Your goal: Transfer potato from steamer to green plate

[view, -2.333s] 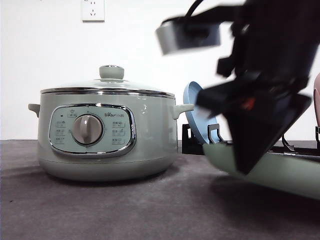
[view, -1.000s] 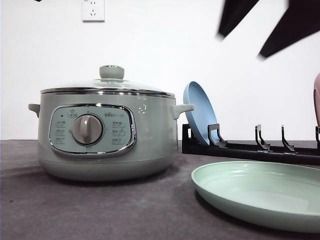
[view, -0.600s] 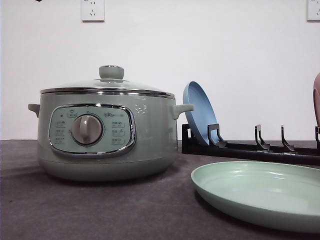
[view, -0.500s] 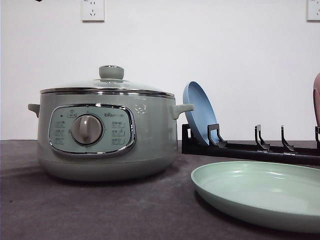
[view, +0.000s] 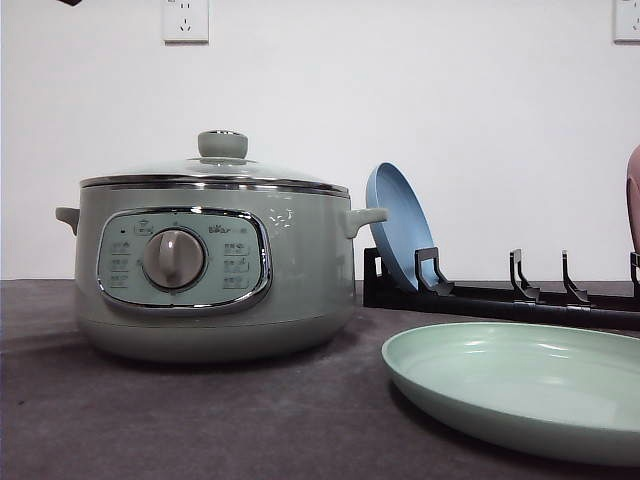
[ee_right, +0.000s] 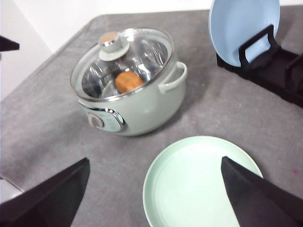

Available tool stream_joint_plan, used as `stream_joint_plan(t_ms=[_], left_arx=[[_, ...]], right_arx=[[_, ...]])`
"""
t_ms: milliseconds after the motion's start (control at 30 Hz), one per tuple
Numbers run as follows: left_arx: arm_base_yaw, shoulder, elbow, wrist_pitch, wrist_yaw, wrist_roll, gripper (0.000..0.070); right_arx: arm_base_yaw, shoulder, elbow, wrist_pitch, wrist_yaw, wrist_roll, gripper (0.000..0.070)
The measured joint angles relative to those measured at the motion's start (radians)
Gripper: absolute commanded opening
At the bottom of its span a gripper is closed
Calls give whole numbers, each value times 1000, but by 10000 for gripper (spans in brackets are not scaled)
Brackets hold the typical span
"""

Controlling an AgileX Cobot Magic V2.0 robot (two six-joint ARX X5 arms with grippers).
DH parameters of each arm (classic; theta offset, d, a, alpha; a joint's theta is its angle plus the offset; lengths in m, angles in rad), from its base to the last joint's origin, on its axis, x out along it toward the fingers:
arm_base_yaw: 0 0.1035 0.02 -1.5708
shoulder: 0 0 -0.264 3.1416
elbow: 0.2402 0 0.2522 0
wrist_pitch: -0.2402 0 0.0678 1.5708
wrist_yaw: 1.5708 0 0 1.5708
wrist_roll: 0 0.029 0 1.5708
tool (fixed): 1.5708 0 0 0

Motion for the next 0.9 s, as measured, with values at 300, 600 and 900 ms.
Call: stream_joint_plan(t_ms=[300, 600, 900], left_arx=[[0, 234, 304, -225, -74, 6, 700], [0, 496, 565, -280, -131, 6, 700], [0, 674, 598, -190, -177, 6, 700]], right_arx=[[0, 0, 0, 38, -8, 2, 560], [0, 0, 0, 38, -8, 2, 560], [0, 0, 0, 36, -6, 2, 560]])
